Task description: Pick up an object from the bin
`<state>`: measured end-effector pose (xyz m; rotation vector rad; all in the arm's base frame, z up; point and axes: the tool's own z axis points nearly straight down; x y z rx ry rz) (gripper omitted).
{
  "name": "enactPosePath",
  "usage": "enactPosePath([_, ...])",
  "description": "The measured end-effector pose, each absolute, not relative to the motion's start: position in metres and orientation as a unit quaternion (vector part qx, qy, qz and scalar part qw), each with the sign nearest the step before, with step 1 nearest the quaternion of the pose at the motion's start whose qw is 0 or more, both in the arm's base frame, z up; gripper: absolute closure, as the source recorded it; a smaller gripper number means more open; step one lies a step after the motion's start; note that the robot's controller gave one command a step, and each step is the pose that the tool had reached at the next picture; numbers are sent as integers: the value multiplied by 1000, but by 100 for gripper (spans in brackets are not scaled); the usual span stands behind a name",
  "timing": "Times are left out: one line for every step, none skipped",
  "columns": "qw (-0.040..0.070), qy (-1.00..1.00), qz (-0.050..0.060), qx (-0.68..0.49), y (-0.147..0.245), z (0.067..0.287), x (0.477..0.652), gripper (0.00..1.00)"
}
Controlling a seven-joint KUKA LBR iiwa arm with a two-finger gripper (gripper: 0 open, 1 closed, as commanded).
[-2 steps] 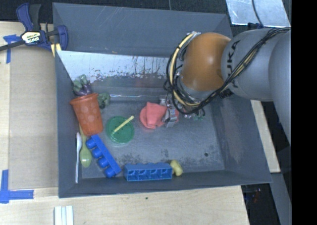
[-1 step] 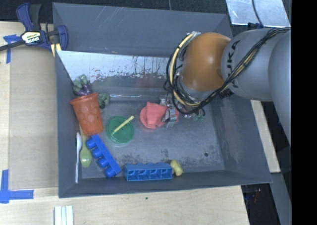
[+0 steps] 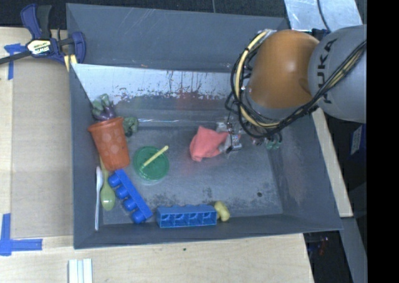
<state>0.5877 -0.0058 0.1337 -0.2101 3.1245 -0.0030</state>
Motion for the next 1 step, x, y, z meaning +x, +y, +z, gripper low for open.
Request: enactPosePath([6,994,-1,-110,2,211,597,100])
